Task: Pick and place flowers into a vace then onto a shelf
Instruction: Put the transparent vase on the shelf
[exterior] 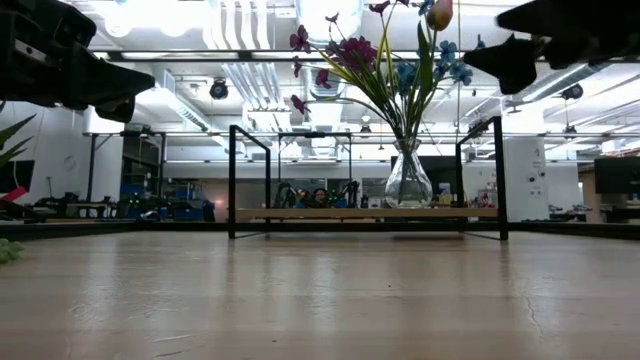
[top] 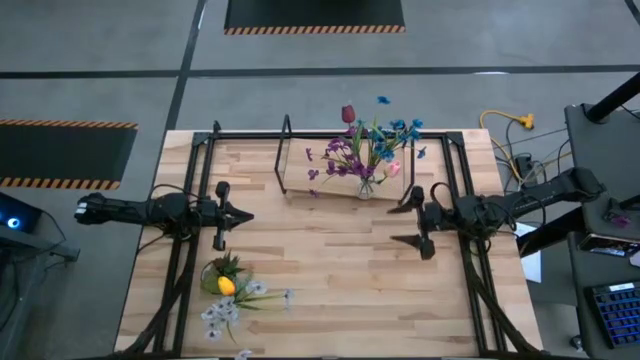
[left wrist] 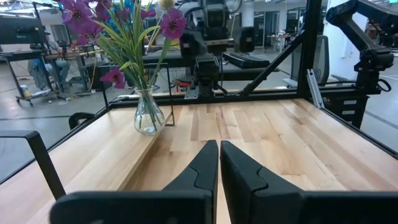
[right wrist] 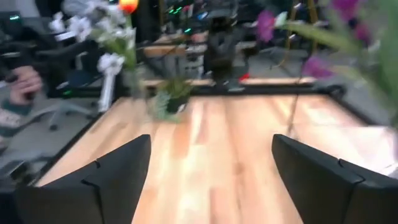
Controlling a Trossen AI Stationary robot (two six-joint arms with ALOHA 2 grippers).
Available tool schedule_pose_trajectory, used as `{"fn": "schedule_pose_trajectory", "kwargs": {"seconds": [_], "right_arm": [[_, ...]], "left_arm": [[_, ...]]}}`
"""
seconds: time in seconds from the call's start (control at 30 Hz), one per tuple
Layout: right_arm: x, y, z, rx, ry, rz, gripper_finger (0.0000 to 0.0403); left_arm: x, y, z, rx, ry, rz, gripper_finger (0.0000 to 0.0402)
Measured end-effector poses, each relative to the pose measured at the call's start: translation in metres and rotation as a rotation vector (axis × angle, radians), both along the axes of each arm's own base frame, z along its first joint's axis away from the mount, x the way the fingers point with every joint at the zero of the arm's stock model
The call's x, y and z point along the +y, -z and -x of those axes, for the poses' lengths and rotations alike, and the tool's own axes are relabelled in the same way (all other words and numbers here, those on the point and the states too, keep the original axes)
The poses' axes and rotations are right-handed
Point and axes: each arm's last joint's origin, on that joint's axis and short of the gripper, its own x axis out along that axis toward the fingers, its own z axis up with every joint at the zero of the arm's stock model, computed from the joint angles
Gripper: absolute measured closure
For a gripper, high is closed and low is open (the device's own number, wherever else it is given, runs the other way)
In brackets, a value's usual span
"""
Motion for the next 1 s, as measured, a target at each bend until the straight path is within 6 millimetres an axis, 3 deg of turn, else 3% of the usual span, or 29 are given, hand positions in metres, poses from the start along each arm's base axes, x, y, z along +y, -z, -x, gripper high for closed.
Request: {"fn": "schedule_pose_trajectory", "kwargs": {"seconds": [0.17, 0.37, 0.67, 1.0], "right_arm": [[0.003, 0.027, 0.008, 0.065, -0.034, -0.024, 0.0117], [-0.001, 0.05, 0.022, -0.055, -0.038, -0.02, 0.0222], [-0.003, 0.041, 0.032, -0.082, -0.051, 0.073, 0.0384], [-0.006, 0.044, 0.044, -0.097, -0.073, 0.084, 0.039]], "left_arm": [[0.0, 0.0, 0.0, 0.0, 0.0, 0.0, 0.0402], [0.0, 0.0, 0.0, 0.0, 0.0, 0.0, 0.0402], [0.0, 0.0, 0.0, 0.0, 0.0, 0.0, 0.0402], [0.0, 0.0, 0.0, -0.001, -0.001, 0.0, 0.0402]]}}
